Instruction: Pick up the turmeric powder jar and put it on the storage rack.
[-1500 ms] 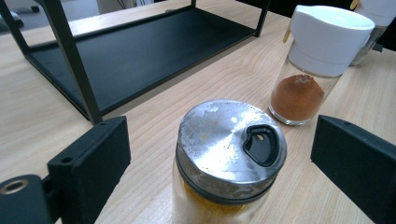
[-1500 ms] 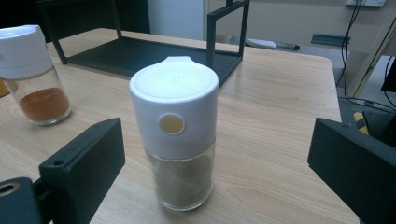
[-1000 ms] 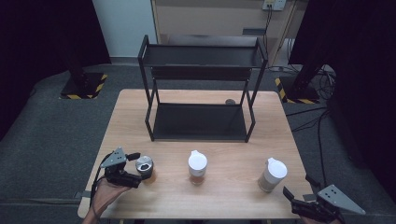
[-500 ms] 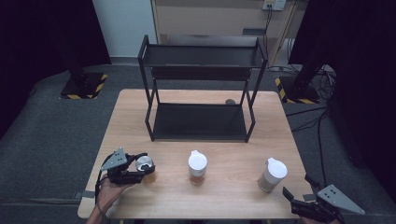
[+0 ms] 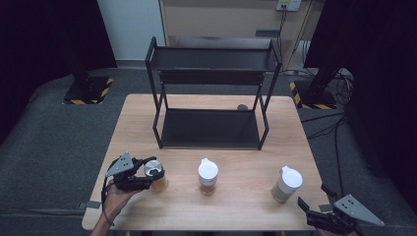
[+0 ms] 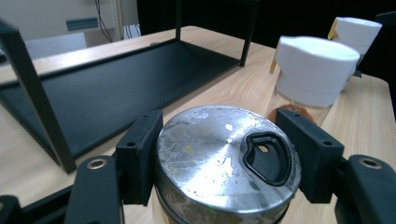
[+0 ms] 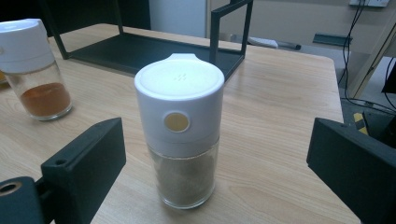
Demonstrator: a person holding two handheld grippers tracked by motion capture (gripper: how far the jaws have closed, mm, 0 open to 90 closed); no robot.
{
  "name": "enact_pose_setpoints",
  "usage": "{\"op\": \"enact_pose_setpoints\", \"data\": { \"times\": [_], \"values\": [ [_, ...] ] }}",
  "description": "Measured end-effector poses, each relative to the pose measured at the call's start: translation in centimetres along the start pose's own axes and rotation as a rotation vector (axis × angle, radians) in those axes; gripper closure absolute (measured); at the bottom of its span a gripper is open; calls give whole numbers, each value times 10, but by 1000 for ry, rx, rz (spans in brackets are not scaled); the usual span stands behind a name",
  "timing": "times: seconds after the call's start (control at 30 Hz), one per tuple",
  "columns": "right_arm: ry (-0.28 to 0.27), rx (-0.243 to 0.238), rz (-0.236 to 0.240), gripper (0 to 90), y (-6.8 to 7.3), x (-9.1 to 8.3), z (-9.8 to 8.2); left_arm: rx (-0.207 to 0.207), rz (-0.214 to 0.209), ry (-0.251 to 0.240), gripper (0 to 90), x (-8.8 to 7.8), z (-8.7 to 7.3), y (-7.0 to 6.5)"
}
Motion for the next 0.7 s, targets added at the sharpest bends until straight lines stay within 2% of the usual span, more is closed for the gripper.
{"op": "enact_pose_setpoints", "data": {
  "times": [0.37,0.7],
  "values": [
    [-5,-1,2,48,0,0,0,34,-21,9,341,17,27,2],
    [-5,-1,4,49,0,0,0,44,-17,6,340,34,52,3]
  ]
}}
Point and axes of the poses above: each handheld gripper's, and its own axes: x roughly forward along the jaws, z roughly out of its top, y roughly to its left, the point moved 9 cm from there along x, roughly forward along the jaws, and after that the axes turned 1 degree about -y, right-handed, at the moved point
